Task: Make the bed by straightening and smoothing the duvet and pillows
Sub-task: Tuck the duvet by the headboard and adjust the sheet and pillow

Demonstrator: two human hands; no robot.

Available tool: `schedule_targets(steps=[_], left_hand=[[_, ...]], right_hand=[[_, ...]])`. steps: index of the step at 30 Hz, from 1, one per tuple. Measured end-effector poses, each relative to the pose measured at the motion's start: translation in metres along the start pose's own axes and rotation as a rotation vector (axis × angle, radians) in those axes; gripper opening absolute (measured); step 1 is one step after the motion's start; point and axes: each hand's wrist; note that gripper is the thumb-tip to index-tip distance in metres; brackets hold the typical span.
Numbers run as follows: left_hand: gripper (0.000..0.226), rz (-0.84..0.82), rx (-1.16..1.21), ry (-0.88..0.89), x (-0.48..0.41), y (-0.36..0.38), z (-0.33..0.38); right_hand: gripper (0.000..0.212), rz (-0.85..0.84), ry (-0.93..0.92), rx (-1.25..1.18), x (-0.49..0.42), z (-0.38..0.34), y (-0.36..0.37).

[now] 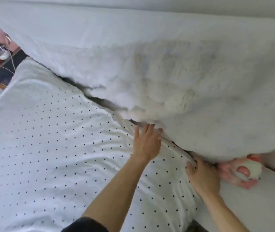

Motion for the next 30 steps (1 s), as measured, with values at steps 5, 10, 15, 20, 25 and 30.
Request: schedule_targets(steps=[5,10,15,20,25,30], left_hand=[[0.05,-0.151,0.016,-0.147,0.017,0.019,-0.032],[0.056,-0.244,-0.085,0.01,-0.007,0.027,-0.051],[0.044,-0.107,-0.096,0.123,-0.021,0.029,-0.036],[0.036,0.667,0.265,-0.057,-0.015,-0.029,-0.031],[0.038,0.24,-0.11,0.048,-0.035,0.04,0.003],[0.043,0.065,0.082,-0.172,-0.024,0.077,0.004]], right_hand=[[0.083,-0.116,0.305,-0.261,0.022,0.013,0.033],[0.11,-0.171,0.763,-0.901,0.002,0.025,0.043],[0.061,0.095,0.491,-1.079,0.001,-0.01,0.016],[0.02,0.44,-0.014,-0.954,0.024,-0.039,-0.046],[0.061,0.21,0.319,-0.627,-0.015,0.017,0.011],[0.068,0.139,0.342,-0.464,-0.006,0.022,0.046]])
Point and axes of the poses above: each hand's wrist, its own x-axis away from the middle knuckle, its own y-axis out of the palm, z = x × y, and after that the axes turned 7 degrees about -x, right-handed
